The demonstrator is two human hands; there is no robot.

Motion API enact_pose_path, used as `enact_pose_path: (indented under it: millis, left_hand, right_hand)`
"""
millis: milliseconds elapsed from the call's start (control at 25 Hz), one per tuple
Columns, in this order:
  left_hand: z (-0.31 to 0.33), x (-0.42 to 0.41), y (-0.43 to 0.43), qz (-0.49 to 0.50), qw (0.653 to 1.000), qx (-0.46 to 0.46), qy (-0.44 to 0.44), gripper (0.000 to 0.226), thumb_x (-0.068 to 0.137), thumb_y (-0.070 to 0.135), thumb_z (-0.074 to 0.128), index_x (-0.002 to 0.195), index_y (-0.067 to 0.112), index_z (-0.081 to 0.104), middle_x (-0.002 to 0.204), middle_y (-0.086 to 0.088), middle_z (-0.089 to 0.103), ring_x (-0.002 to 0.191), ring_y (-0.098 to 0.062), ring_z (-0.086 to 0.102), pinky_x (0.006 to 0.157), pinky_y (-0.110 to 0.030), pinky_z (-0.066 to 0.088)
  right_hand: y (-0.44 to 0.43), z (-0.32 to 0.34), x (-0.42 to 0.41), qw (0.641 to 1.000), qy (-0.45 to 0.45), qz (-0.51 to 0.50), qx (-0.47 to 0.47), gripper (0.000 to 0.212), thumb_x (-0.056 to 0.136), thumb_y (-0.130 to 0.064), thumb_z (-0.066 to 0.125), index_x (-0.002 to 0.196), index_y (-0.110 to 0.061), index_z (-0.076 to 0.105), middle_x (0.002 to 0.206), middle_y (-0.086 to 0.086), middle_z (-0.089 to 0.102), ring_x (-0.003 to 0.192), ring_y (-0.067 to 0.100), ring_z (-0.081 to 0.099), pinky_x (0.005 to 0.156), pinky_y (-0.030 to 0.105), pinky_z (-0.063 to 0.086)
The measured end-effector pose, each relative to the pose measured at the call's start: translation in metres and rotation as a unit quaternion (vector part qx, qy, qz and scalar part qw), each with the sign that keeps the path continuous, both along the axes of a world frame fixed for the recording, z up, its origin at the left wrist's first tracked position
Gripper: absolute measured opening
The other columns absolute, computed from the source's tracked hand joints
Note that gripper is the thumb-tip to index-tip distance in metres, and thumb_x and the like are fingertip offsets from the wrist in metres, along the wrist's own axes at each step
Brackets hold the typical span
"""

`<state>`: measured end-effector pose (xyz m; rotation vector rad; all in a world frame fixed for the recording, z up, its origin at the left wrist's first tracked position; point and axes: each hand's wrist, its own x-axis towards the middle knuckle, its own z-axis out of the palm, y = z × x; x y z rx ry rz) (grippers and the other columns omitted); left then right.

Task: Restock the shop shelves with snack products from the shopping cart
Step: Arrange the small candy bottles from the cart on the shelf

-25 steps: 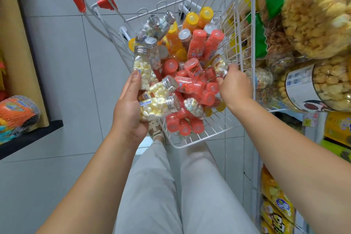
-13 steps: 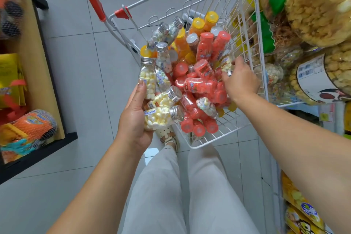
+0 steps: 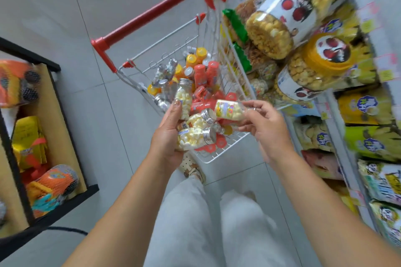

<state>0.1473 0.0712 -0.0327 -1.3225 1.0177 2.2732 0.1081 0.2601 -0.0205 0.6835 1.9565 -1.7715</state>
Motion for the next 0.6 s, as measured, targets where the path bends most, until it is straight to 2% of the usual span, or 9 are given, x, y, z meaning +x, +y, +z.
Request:
enact_pose_path:
  millis: [120, 200, 240, 400, 600]
  left_hand:
    - [0.048, -0.008, 0.037, -0.058, 0.996, 0.021, 0.056, 0.056, 0.091, 0.045, 0.058, 0.139, 0.017, 0.056, 0.13, -0.015, 0.066, 0.095, -0.03, 0.071, 0.07, -0.043, 0.062]
    - [0.08, -0.007, 0.067, -0.089, 0.992, 0.032, 0.084, 0.061, 0.087, 0.047, 0.06, 0.138, 0.013, 0.057, 0.128, -0.015, 0.066, 0.1, -0.036, 0.068, 0.081, -0.052, 0.058]
    - [0.097, -0.004, 0.084, -0.108, 0.989, 0.033, 0.098, 0.061, 0.087, 0.047, 0.06, 0.136, 0.012, 0.058, 0.122, -0.015, 0.068, 0.096, -0.035, 0.068, 0.082, -0.051, 0.057]
    - [0.163, 0.016, 0.171, -0.174, 0.97, 0.052, 0.164, 0.052, 0.095, 0.044, 0.055, 0.133, 0.009, 0.06, 0.096, -0.008, 0.074, 0.072, -0.021, 0.072, 0.059, -0.032, 0.059]
    - [0.231, 0.042, 0.291, -0.215, 0.95, 0.068, 0.215, 0.05, 0.096, 0.043, 0.055, 0.132, 0.009, 0.062, 0.094, -0.006, 0.075, 0.071, -0.019, 0.073, 0.057, -0.028, 0.057]
  right_hand:
    - [0.03, 0.054, 0.007, 0.997, 0.057, -0.02, -0.041, 0.018, 0.087, 0.001, 0.061, 0.095, -0.015, 0.064, 0.083, 0.01, 0.063, 0.063, 0.017, 0.058, 0.053, 0.022, 0.05]
    - [0.059, 0.089, 0.014, 0.993, 0.107, -0.03, -0.048, 0.019, 0.08, -0.008, 0.066, 0.097, -0.018, 0.064, 0.084, 0.01, 0.06, 0.065, 0.016, 0.059, 0.054, 0.022, 0.049]
    - [0.076, 0.107, 0.02, 0.989, 0.136, -0.04, -0.05, 0.022, 0.079, -0.01, 0.066, 0.099, -0.018, 0.063, 0.085, 0.01, 0.06, 0.064, 0.016, 0.059, 0.055, 0.023, 0.05]
    - [0.165, 0.173, 0.06, 0.969, 0.229, -0.086, -0.023, 0.021, 0.09, 0.002, 0.061, 0.101, -0.016, 0.06, 0.086, 0.003, 0.066, 0.068, 0.011, 0.061, 0.06, 0.021, 0.051]
    - [0.276, 0.241, 0.111, 0.946, 0.285, -0.15, -0.022, 0.02, 0.091, -0.006, 0.062, 0.106, -0.019, 0.062, 0.098, 0.002, 0.07, 0.084, 0.013, 0.064, 0.075, 0.025, 0.053]
